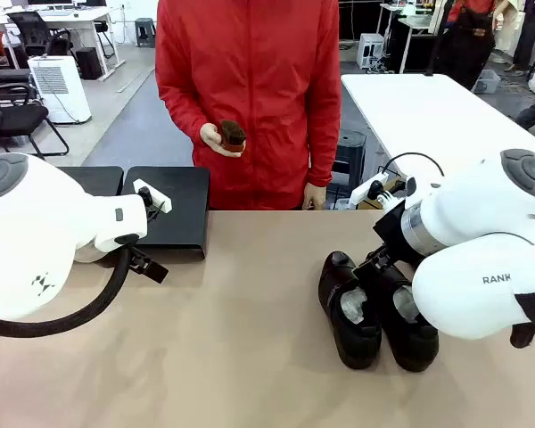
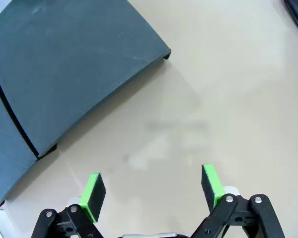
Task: Organize the shoes by placing them on the stand.
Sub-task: Pick up one Shoe and place it in the middle of the table.
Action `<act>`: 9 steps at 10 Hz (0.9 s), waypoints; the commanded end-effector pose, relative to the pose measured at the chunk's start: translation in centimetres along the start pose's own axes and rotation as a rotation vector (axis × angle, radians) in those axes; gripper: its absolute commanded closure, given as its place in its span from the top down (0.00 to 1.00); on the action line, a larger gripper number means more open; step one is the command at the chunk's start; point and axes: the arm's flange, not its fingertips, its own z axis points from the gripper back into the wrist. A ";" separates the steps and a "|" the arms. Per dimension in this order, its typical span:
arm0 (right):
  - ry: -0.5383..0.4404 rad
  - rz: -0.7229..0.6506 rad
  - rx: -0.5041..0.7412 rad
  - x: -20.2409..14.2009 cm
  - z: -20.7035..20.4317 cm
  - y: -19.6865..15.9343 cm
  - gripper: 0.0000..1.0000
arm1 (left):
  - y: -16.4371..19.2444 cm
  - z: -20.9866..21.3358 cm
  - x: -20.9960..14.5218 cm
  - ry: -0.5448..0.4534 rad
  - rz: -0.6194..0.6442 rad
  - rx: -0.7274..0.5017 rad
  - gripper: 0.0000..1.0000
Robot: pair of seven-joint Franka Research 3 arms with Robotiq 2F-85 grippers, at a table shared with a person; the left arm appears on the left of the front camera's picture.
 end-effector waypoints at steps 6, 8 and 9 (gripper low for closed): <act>0.000 0.000 0.000 0.0 0.0 0.0 1.00 | 0.0 0.0 0.0 0.000 0.000 0.000 1.00; 0.000 0.000 0.000 0.0 0.0 0.0 1.00 | 0.0 0.0 0.0 0.000 0.000 0.000 1.00; 0.000 0.000 0.000 0.0 0.0 0.0 1.00 | 0.0 0.0 0.0 0.000 0.000 0.000 1.00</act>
